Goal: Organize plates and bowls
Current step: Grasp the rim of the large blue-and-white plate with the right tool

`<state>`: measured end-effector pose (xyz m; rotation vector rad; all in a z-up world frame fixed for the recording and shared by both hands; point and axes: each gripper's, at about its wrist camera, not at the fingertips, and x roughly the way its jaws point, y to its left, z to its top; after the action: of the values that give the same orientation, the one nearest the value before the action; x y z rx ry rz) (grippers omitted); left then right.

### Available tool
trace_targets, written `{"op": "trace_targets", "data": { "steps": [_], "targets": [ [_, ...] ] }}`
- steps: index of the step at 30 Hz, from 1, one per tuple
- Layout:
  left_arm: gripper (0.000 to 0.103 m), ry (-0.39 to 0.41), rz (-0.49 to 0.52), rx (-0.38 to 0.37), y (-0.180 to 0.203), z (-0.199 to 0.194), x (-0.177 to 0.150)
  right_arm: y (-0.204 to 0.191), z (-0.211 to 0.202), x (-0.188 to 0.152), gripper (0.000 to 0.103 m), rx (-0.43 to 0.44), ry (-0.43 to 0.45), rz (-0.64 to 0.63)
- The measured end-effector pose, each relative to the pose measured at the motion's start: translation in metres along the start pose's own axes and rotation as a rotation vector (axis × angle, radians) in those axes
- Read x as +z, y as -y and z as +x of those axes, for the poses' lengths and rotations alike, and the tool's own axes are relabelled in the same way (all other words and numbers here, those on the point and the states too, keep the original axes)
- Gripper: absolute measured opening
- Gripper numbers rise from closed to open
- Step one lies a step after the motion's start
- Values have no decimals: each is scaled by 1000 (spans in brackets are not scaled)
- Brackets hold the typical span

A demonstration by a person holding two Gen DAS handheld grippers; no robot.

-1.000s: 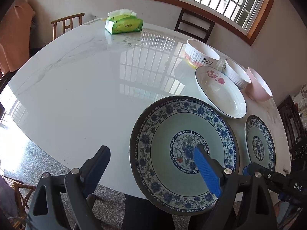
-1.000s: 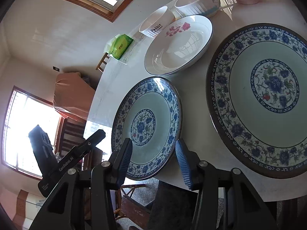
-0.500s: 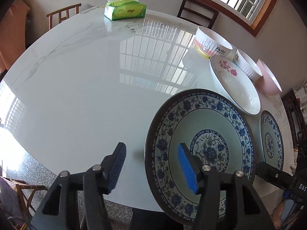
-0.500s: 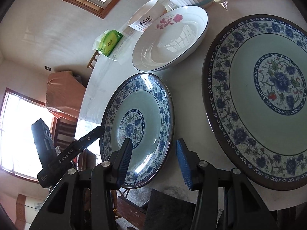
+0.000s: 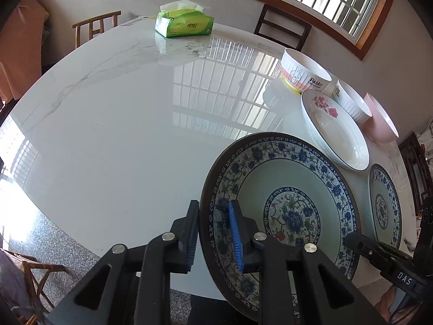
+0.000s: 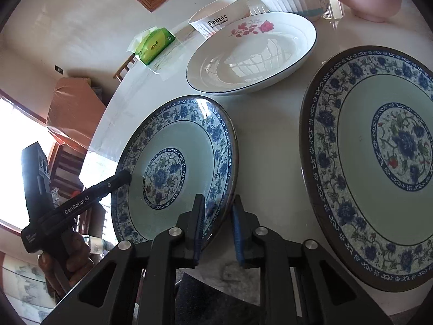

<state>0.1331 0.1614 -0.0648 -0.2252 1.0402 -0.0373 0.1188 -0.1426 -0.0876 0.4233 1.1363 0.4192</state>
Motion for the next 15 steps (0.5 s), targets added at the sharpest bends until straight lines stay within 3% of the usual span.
{"op": "trace_targets", "data": {
  "steps": [4, 15],
  "targets": [
    [22, 20, -34, 18, -11, -1, 6, -16, -1, 2, 18, -8, 34, -91],
    [22, 65, -127, 62, -57, -9, 17, -57, 26, 26, 18, -7, 55, -196]
  ]
}}
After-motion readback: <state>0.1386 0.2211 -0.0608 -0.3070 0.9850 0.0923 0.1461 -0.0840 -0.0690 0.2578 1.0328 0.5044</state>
